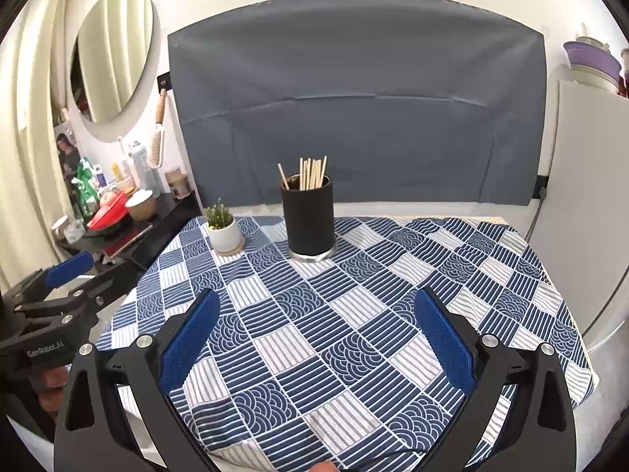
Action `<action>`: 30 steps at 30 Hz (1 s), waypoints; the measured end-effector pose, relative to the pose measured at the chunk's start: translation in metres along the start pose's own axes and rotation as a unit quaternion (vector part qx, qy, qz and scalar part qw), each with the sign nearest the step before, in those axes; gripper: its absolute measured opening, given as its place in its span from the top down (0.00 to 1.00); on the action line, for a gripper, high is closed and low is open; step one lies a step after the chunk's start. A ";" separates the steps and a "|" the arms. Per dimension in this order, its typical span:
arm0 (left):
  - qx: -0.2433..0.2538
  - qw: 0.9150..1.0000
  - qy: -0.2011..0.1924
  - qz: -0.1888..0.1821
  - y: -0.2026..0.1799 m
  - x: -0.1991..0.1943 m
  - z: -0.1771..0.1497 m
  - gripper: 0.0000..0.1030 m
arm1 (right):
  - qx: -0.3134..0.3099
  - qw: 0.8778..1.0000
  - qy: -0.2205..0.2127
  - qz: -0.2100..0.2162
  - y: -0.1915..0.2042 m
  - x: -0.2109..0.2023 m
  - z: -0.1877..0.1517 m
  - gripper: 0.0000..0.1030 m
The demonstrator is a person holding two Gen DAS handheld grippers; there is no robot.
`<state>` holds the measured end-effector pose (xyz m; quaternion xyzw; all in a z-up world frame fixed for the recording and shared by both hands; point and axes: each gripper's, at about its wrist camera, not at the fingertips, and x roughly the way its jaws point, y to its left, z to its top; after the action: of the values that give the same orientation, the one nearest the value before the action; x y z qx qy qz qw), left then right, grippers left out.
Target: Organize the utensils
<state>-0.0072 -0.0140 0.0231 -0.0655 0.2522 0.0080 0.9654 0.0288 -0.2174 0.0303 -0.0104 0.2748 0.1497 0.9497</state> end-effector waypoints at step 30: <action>-0.003 1.000 -0.002 0.006 -0.002 -0.002 0.000 0.06 | -0.012 1.000 -0.011 -0.015 0.001 -0.006 0.000 0.08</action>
<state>-0.0083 -0.0154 0.0243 -0.0673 0.2510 0.0149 0.9655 0.0232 -0.2179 0.0334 -0.0239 0.2623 0.1392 0.9546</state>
